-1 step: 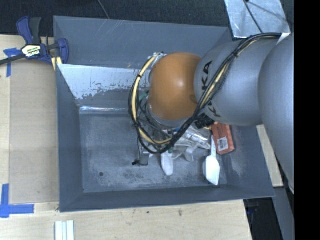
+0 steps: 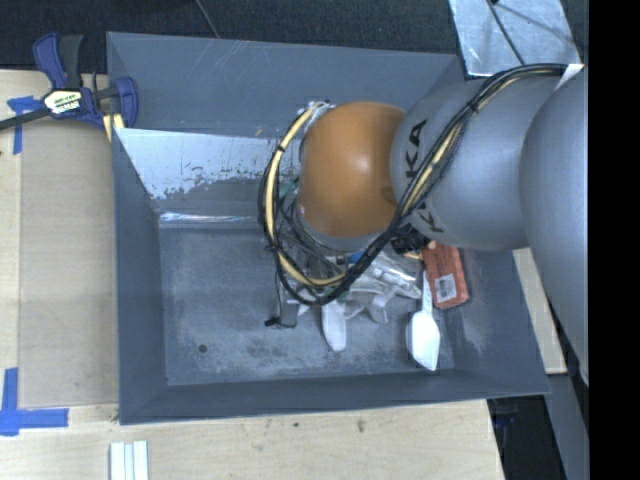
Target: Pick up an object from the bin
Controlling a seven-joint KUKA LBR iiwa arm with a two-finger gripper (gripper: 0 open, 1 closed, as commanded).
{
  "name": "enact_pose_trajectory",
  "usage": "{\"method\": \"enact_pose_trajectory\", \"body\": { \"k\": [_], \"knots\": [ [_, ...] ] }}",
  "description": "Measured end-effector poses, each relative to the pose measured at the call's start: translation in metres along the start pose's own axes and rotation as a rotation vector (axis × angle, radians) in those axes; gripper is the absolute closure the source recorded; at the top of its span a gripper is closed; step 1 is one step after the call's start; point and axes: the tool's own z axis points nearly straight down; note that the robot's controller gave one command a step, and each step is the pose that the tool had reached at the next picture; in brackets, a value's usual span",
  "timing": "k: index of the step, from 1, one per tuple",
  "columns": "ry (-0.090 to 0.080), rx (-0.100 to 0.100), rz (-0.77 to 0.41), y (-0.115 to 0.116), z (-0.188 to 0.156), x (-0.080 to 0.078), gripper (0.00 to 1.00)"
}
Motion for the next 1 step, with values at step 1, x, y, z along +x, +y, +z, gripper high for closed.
{"method": "enact_pose_trajectory", "body": {
  "k": [1],
  "knots": [
    [-0.002, -0.002, 0.057, -0.0350, 0.0033, -0.0132, 0.00]
  ]
}}
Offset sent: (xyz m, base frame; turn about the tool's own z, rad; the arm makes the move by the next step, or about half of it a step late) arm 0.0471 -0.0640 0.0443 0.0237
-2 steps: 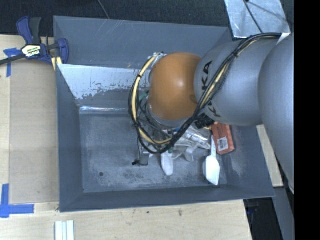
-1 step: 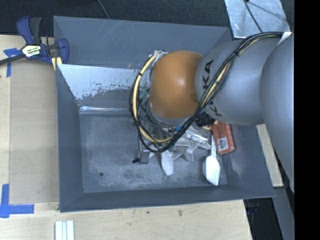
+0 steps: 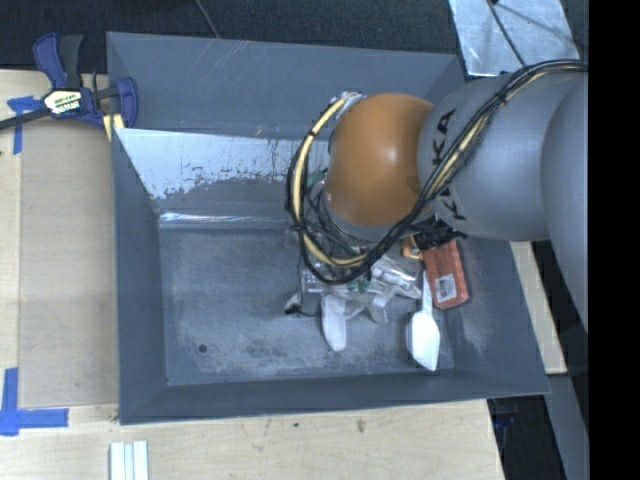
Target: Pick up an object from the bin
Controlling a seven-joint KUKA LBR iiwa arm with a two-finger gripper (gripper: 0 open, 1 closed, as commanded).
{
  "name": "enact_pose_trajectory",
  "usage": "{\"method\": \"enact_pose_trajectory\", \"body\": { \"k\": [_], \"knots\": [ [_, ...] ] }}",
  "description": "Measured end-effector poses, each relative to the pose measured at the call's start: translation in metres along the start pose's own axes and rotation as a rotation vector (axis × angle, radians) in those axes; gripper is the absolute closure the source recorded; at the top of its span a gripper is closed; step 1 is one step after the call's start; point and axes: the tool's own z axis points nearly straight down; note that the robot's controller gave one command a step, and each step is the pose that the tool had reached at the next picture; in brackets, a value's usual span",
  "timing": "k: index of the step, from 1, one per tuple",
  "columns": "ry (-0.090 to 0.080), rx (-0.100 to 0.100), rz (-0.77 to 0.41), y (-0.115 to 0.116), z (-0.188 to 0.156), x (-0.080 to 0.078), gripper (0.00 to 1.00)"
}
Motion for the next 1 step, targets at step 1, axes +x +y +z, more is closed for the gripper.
{"method": "enact_pose_trajectory", "body": {
  "k": [1],
  "knots": [
    [0.005, 0.006, 0.000, -0.0259, -0.0268, -0.0230, 0.00]
  ]
}}
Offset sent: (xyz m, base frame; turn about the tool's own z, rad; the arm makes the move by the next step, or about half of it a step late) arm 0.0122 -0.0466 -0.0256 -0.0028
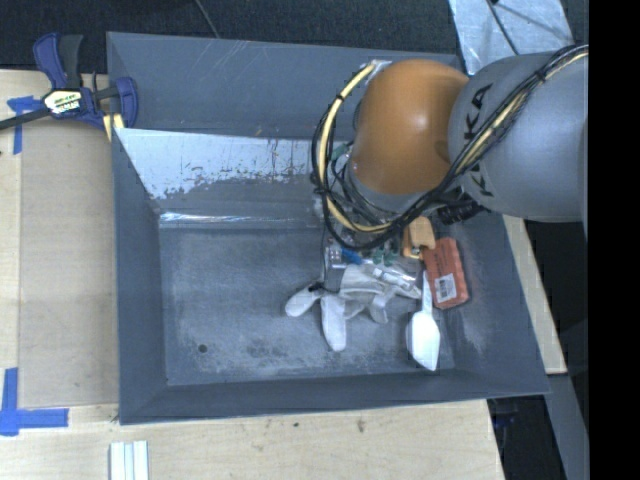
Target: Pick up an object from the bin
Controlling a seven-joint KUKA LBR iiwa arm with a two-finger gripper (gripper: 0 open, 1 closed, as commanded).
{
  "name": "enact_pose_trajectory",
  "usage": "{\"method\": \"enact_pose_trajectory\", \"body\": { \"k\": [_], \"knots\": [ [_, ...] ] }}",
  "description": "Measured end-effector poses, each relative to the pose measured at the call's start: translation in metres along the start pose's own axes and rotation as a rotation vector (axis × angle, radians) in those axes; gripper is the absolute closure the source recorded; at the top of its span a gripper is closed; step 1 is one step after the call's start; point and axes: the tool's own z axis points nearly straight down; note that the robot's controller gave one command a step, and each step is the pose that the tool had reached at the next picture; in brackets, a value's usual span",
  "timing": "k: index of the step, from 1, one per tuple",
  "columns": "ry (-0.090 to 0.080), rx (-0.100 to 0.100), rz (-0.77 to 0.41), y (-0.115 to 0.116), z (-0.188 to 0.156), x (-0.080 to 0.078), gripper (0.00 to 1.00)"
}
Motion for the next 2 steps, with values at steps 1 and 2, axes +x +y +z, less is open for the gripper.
{"method": "enact_pose_trajectory", "body": {
  "k": [1, 2],
  "knots": [
    [-0.005, -0.002, -0.017, -0.001, -0.009, -0.005, 0.00],
    [0.009, -0.001, -0.012, -0.004, -0.025, 0.010, 0.00]
  ]
}}
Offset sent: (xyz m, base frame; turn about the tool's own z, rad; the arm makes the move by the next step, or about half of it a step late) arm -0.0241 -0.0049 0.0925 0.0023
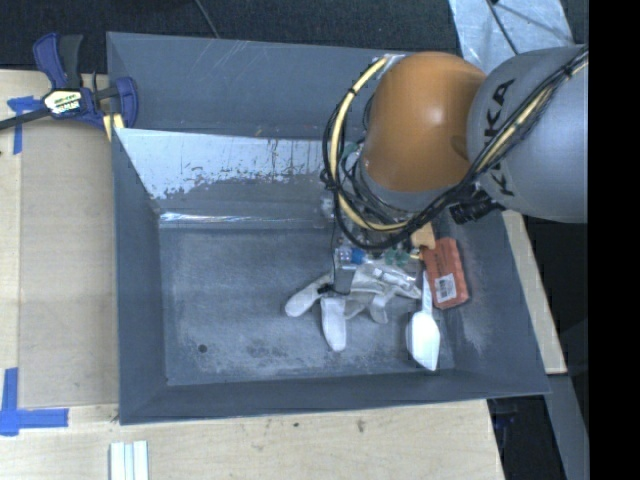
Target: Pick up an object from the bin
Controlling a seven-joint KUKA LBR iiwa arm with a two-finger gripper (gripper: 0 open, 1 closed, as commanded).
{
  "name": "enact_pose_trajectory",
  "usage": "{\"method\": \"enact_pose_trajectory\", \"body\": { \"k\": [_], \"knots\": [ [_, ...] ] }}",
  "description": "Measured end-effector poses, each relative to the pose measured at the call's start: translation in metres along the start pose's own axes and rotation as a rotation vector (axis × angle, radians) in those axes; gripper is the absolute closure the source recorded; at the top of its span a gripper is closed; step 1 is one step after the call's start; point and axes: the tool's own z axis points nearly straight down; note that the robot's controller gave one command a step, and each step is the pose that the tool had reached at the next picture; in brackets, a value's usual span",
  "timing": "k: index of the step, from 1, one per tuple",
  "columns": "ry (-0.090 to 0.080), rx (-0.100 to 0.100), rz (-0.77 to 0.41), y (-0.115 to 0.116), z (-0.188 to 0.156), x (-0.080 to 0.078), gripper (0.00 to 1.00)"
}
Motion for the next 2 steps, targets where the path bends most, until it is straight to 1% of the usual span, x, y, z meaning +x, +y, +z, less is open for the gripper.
{"method": "enact_pose_trajectory", "body": {
  "k": [1, 2],
  "knots": [
    [-0.026, -0.002, -0.076, -0.005, 0.010, 0.006, 0.00],
    [-0.017, -0.001, -0.127, -0.017, 0.073, 0.006, 0.00]
  ]
}}
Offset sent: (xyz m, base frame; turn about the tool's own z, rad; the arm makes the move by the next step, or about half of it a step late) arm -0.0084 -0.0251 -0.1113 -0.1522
